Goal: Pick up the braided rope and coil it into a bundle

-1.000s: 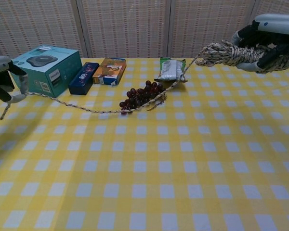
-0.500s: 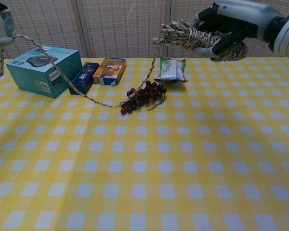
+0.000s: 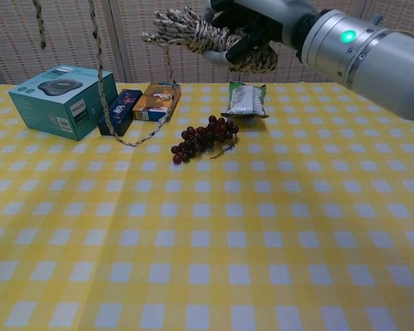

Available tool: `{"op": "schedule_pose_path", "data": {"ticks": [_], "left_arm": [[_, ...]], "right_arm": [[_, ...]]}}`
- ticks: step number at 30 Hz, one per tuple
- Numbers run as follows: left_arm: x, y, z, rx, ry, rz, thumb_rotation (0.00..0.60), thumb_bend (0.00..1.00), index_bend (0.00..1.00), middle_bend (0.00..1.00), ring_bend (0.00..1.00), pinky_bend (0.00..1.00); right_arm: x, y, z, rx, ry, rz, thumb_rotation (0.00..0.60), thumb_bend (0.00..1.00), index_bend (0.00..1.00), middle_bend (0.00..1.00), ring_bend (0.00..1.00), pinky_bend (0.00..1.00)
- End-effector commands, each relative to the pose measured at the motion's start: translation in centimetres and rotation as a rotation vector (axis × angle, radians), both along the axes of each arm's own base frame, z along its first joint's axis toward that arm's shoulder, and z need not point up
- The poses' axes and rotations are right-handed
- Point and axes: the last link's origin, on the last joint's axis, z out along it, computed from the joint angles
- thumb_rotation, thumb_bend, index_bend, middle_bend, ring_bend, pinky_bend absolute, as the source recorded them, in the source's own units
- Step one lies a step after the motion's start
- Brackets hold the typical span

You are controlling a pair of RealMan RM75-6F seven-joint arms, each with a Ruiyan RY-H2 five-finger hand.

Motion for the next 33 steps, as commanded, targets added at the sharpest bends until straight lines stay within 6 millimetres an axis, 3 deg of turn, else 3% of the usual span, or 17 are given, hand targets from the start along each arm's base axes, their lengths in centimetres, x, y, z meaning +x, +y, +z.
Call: {"op": "schedule_pose_path", "data": {"ticks": [1, 19, 33], "left_arm": [[1.4, 0.3, 0.1, -0.007, -0.007, -0.026, 0.6, 0.4, 0.75, 1.0, 1.0, 1.0], [7.1, 3.4, -0.8, -0.096, -0.099, -0.031, 0.6, 0.4, 0.75, 1.0, 1.0, 1.0], [7.4, 6.0, -1.1, -0.118, -0.126, 0.069, 0.6, 0.41, 0.75, 1.0, 1.0, 1.0]], "right_arm": [[1.1, 0.0, -0.8, 0.004, -0.003, 0.017, 0.6, 0.55, 0.74, 0.63, 0.59, 0.72], [4.6, 1.1, -4.5, 0.065, -0.091, 0.136, 0.6, 0.48, 0.75, 0.62, 0.59, 0.72], [4.4, 1.7, -5.6, 0.132, -0.157, 0.213, 0.6, 0.36, 0.77, 0.62, 0.59, 0.72]]}}
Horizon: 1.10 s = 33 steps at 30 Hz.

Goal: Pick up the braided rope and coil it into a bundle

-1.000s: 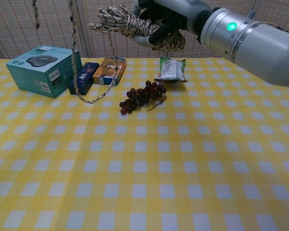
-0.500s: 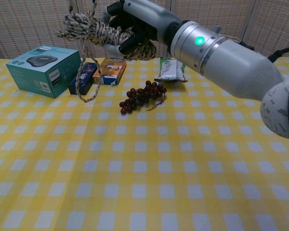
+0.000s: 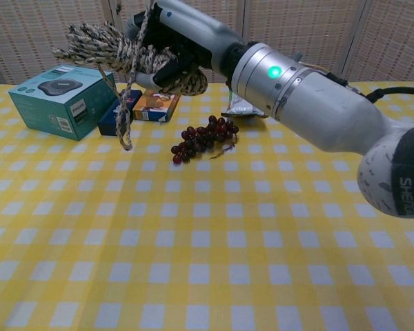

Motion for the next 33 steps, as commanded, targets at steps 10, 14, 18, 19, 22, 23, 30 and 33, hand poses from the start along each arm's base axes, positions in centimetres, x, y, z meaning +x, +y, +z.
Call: {"op": "schedule_pose_path", "data": {"ticks": [10, 14, 18, 19, 22, 23, 30, 33], "left_arm": [[-2.9, 2.9, -0.1, 0.015, 0.057, 0.15, 0.6, 0.41, 0.75, 1.0, 1.0, 1.0], [-4.2, 3.3, -0.3, 0.015, 0.085, 0.191, 0.6, 0.41, 0.75, 1.0, 1.0, 1.0], [-5.5, 3.5, -0.9, -0.001, 0.114, 0.227, 0.6, 0.41, 0.75, 1.0, 1.0, 1.0], [-5.7, 3.5, -1.0, -0.005, 0.122, 0.233, 0.6, 0.41, 0.75, 1.0, 1.0, 1.0], [-6.4, 3.6, -1.5, -0.016, 0.14, 0.253, 0.6, 0.4, 0.75, 1.0, 1.0, 1.0], [-6.6, 3.6, -1.7, -0.018, 0.146, 0.258, 0.6, 0.4, 0.75, 1.0, 1.0, 1.0], [-8.2, 3.1, -2.2, -0.026, 0.186, 0.286, 0.6, 0.4, 0.75, 1.0, 1.0, 1.0], [-9.0, 2.8, -2.4, -0.023, 0.207, 0.296, 0.6, 0.4, 0.75, 1.0, 1.0, 1.0]], "right_arm": [[-1.3, 1.1, 1.3, 0.013, -0.121, 0.067, 0.6, 0.33, 0.78, 0.63, 0.59, 0.72], [-2.1, 1.2, 2.0, -0.001, -0.184, 0.064, 0.6, 0.33, 0.79, 0.63, 0.59, 0.72], [-2.5, 1.3, 2.9, -0.033, -0.26, 0.069, 0.6, 0.32, 0.79, 0.63, 0.59, 0.73], [-2.5, 1.3, 3.1, -0.037, -0.281, 0.07, 0.6, 0.32, 0.79, 0.63, 0.59, 0.73], [-2.5, 1.3, 3.7, -0.056, -0.335, 0.071, 0.6, 0.32, 0.79, 0.63, 0.59, 0.73], [-2.6, 1.3, 3.9, -0.064, -0.346, 0.07, 0.6, 0.32, 0.79, 0.63, 0.59, 0.74], [-2.9, 0.7, 5.0, -0.123, -0.41, 0.027, 0.6, 0.32, 0.8, 0.64, 0.59, 0.74], [-3.1, 0.3, 5.4, -0.138, -0.43, 0.007, 0.6, 0.32, 0.8, 0.64, 0.59, 0.74]]}}
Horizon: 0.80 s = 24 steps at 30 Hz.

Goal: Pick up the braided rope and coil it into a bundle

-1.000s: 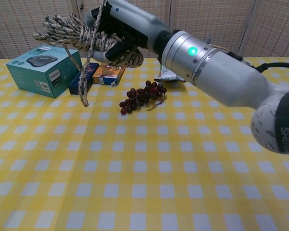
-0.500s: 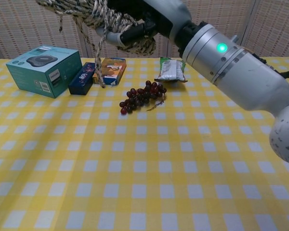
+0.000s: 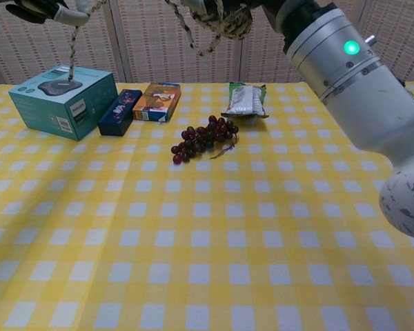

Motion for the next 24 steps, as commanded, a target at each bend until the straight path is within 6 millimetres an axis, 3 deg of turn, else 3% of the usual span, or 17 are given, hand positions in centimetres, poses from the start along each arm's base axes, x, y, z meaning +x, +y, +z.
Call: {"op": "schedule_pose_path", "data": {"ticks": [1, 13, 24], "left_arm": [[-0.8, -0.2, -0.1, 0.002, 0.012, 0.014, 0.6, 0.4, 0.75, 1.0, 1.0, 1.0], [-3.3, -1.7, 0.4, 0.024, 0.06, 0.025, 0.6, 0.41, 0.75, 1.0, 1.0, 1.0], [-3.2, -3.7, 1.2, 0.012, 0.071, -0.034, 0.6, 0.41, 0.75, 1.0, 1.0, 1.0]], "right_arm": [[-0.2, -0.4, 0.5, -0.01, -0.028, -0.023, 0.6, 0.32, 0.8, 0.64, 0.59, 0.74], [-0.6, -2.2, 1.4, -0.093, -0.065, -0.166, 0.6, 0.33, 0.82, 0.65, 0.59, 0.74], [-1.1, -4.0, 1.1, -0.135, -0.052, -0.296, 0.6, 0.35, 0.83, 0.66, 0.59, 0.74]]}}
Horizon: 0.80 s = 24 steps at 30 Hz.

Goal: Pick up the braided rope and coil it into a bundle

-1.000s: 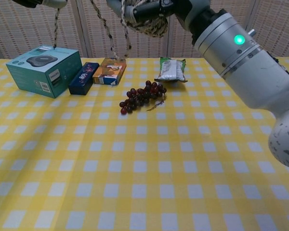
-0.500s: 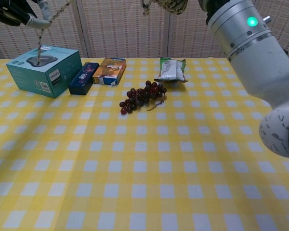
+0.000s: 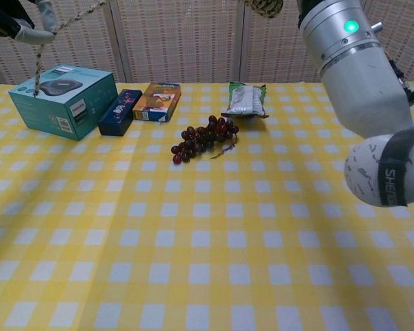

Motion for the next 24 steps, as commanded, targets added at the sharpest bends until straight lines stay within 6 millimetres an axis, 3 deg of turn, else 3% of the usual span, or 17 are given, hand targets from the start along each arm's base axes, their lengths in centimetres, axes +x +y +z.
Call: {"op": "schedule_pose_path", "data": {"ticks": [1, 11, 24], "left_arm": [[0.4, -0.7, 0.4, -0.006, 0.001, -0.03, 0.6, 0.41, 0.75, 1.0, 1.0, 1.0], [3.9, -2.2, 1.8, 0.093, 0.014, -0.239, 0.6, 0.4, 0.76, 1.0, 1.0, 1.0], [8.0, -3.5, 1.3, 0.15, 0.042, -0.447, 0.6, 0.4, 0.76, 1.0, 1.0, 1.0]], "right_arm": [[0.1, -0.5, -0.3, 0.001, 0.028, -0.029, 0.6, 0.35, 0.83, 0.66, 0.59, 0.74], [1.9, -0.6, -1.7, 0.05, 0.138, -0.049, 0.6, 0.36, 0.83, 0.66, 0.59, 0.74], [3.7, -0.6, -3.0, 0.102, 0.194, -0.069, 0.6, 0.36, 0.83, 0.66, 0.59, 0.74]]}}
